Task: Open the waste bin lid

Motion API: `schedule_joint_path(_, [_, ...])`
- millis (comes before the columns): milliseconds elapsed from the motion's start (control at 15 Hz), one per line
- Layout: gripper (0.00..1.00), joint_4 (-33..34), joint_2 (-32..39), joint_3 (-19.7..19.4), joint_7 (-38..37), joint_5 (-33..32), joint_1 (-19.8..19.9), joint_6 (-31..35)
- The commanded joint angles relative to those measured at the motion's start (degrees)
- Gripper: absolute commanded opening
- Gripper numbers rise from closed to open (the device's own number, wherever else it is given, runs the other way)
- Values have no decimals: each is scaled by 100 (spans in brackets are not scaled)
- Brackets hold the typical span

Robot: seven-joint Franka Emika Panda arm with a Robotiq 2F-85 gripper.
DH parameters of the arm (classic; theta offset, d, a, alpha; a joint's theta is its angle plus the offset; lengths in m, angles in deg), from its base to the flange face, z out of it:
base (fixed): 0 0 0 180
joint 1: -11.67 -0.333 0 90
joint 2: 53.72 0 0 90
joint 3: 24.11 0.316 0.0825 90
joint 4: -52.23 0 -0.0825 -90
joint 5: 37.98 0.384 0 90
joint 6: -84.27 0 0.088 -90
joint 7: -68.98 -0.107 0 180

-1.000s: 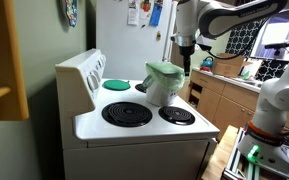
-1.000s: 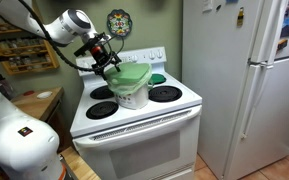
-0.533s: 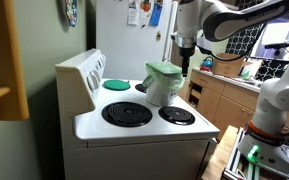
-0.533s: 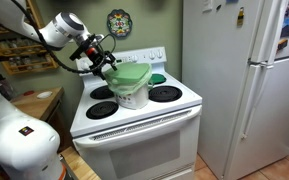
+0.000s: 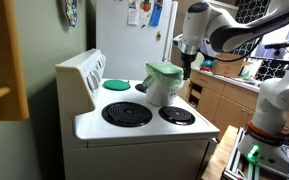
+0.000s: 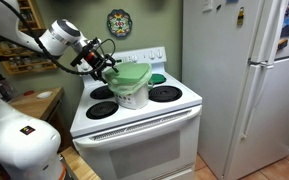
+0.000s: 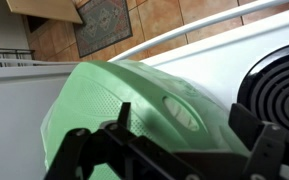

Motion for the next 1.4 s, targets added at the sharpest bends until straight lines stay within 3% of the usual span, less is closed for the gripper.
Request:
schedule_joint_path(0, [100,-380,-231,-152,368,-426,-58,463])
schedule_joint_path(600, [100,-676,-262,-292,549,-898,-70,1206])
schedule_joint_path(1333, [100,-567,-664,-349,1055,-949,-144,1009])
